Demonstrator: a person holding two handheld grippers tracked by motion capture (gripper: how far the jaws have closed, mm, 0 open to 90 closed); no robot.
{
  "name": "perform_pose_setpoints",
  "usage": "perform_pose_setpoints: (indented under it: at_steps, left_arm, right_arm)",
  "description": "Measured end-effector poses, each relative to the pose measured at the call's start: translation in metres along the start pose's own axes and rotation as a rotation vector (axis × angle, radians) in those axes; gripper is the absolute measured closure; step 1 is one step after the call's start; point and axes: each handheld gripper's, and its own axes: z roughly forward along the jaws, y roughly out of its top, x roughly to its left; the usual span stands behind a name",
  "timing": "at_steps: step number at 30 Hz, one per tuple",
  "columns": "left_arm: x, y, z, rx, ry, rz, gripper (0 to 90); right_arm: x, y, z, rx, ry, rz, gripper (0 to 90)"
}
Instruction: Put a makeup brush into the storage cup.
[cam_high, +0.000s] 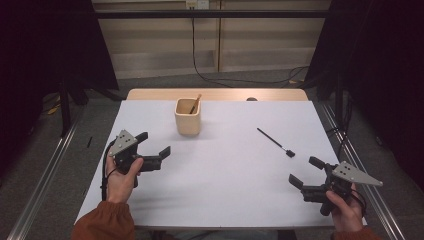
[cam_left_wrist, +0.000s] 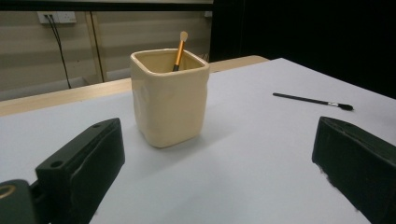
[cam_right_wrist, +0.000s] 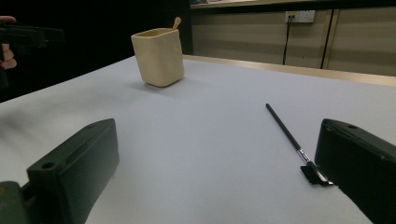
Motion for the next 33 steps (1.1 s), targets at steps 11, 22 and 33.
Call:
perform_pose_setpoints:
  at_steps: [11,22,33]
  left_arm:
    - [-0.009,-0.017,-0.015,-0.024,0.004,-0.022,2.3]
    - [-0.025,-0.035,-0.038,-0.055,0.013,-0.035,2.4]
    - [-0.023,-0.039,-0.049,-0.087,0.026,-0.052,2.3]
  right_arm:
    - [0.000,0.001,0.002,-0.008,-0.011,0.012,0.0]
    - [0.000,0.000,-0.001,-0.010,-0.016,0.008,0.0]
    - [-0.001,0.001,-0.003,-0.016,-0.021,0.008,0.0]
